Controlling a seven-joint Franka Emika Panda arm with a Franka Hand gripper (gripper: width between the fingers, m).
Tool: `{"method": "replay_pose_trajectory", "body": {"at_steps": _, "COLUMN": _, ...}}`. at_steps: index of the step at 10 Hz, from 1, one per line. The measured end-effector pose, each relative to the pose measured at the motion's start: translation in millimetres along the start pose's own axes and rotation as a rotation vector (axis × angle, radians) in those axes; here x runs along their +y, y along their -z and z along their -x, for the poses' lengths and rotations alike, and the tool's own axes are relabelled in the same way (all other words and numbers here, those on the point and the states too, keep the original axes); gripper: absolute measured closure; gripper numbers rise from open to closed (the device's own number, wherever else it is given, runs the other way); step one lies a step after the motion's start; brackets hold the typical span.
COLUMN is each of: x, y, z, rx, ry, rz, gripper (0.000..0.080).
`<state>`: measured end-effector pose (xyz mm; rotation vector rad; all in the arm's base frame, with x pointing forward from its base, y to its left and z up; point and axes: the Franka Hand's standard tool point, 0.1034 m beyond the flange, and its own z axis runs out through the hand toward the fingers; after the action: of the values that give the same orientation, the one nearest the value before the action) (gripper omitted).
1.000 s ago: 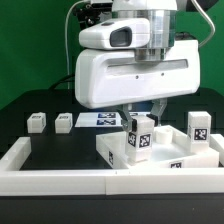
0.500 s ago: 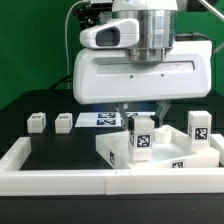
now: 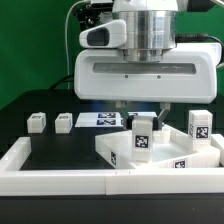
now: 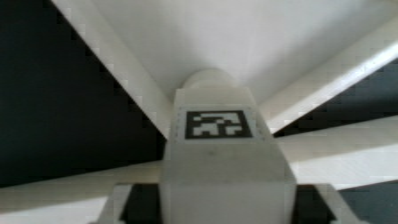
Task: Assemble square table
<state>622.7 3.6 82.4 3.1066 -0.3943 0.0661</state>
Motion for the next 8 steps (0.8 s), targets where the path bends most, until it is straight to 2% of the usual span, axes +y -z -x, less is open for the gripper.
{"method": "replay_pose_trajectory", "body": {"at_steps": 4, "x": -1.7, "y": -0.2, "z": 1.1, "rx": 0.017, "ry": -0.411, "rz": 0.009, "gripper": 0.0505}}
{"method": "replay_pose_trajectory", "body": {"at_steps": 8, "x": 0.8, "y": -0.6, "z": 1.6, "rx": 0.011, "ry": -0.662, "rz": 0.005, "gripper": 0.0505}}
